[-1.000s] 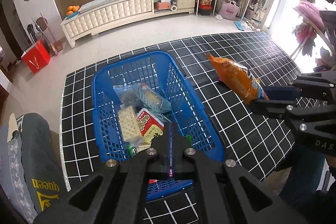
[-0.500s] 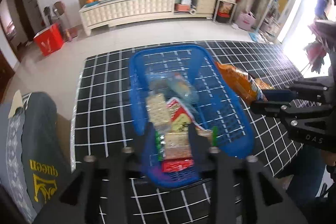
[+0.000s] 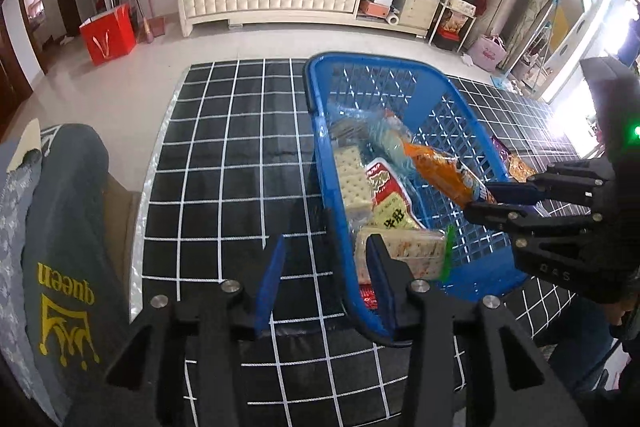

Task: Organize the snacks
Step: 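Carry the red pouch and sausage stick over the basket and release both, then move both grippers back toward the purple pack and orange bag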

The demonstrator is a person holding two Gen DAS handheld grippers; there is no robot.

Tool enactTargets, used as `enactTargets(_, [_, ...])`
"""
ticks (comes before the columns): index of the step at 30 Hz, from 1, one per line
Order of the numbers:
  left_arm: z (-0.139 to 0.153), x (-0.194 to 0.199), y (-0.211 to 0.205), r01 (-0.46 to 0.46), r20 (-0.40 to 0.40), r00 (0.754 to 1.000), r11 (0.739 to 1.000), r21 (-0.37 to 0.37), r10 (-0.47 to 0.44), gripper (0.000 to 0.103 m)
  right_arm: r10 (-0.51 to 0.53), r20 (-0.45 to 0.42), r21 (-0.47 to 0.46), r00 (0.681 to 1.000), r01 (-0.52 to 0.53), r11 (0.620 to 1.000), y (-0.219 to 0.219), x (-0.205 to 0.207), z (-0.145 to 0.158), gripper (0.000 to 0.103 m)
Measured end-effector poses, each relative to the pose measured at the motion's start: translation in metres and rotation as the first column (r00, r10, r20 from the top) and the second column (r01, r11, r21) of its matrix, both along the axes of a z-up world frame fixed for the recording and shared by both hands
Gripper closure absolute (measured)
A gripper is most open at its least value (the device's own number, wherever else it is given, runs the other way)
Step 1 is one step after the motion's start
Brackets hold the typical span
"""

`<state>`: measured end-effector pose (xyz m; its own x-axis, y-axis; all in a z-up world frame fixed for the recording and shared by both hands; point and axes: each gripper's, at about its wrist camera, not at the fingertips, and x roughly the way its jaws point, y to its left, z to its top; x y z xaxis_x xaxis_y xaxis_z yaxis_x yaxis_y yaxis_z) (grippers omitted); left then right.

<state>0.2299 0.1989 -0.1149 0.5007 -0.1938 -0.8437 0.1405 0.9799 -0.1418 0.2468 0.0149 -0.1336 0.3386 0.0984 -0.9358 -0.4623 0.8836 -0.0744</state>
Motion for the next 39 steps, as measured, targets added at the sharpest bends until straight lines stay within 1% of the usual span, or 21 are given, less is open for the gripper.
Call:
enactTargets(2, [-0.002, -0.002, 0.0, 0.0, -0.001, 1.0, 1.0, -0.006, 0.0, 0.064, -0.016, 0.024, -0.043, 1.0, 0.017, 0.999, 0.002, 0.001, -0.001, 0.074])
enactTargets(4, [-0.002, -0.003, -0.001, 0.007, -0.002, 1.0, 1.0, -0.012, -0.007, 0.064, -0.023, 0.051, -0.073, 0.998, 0.026, 0.997, 0.002, 0.0, 0.0, 0.068])
enactTargets(5, [-0.002, -0.004, -0.003, 0.013, -0.003, 1.0, 1.0, -0.012, -0.013, 0.064, -0.02, 0.047, -0.07, 0.999, 0.023, 0.997, 0.002, 0.0, 0.001, 0.054])
enactTargets(6, [-0.002, -0.004, -0.005, 0.02, -0.002, 1.0, 1.0, -0.009, -0.02, 0.064, -0.013, 0.031, -0.056, 0.999, 0.015, 0.998, 0.0, -0.001, 0.001, 0.037])
enactTargets(7, [-0.001, -0.005, -0.007, 0.022, 0.0, 1.0, 1.0, -0.005, -0.022, 0.064, -0.008, 0.03, -0.049, 1.0, 0.009, 0.999, 0.0, -0.003, 0.002, 0.033])
enactTargets(8, [0.001, -0.005, -0.009, 0.025, 0.003, 1.0, 1.0, 0.0, -0.025, 0.064, -0.002, 0.042, -0.05, 0.999, 0.004, 0.999, -0.001, -0.006, 0.004, 0.031])
enactTargets(9, [0.003, -0.006, -0.012, 0.029, 0.008, 1.0, 1.0, 0.002, -0.029, 0.064, 0.001, 0.063, -0.06, 0.998, 0.002, 0.998, -0.002, -0.009, 0.007, 0.031])
enactTargets(11, [0.005, -0.006, -0.016, 0.03, 0.012, 0.999, 1.0, 0.003, -0.031, 0.064, 0.003, 0.079, -0.064, 0.997, 0.002, 0.998, -0.004, -0.012, 0.01, 0.031])
enactTargets(21, [0.019, -0.015, -0.049, 0.071, 0.032, 0.997, 0.997, 0.04, -0.072, 0.064, -0.042, 0.1, 0.019, 0.994, 0.041, 0.999, -0.041, -0.028, 0.035, 0.031])
enactTargets(35, [0.047, -0.031, -0.127, 0.169, 0.064, 0.982, 0.976, 0.136, -0.179, 0.064, -0.142, 0.133, 0.109, 0.981, 0.128, 0.986, -0.112, -0.053, 0.065, 0.031])
enactTargets(39, [0.054, -0.031, -0.154, 0.196, 0.069, 0.976, 0.969, 0.149, -0.208, 0.064, -0.165, 0.146, 0.125, 0.975, 0.148, 0.981, -0.135, -0.061, 0.071, 0.031])
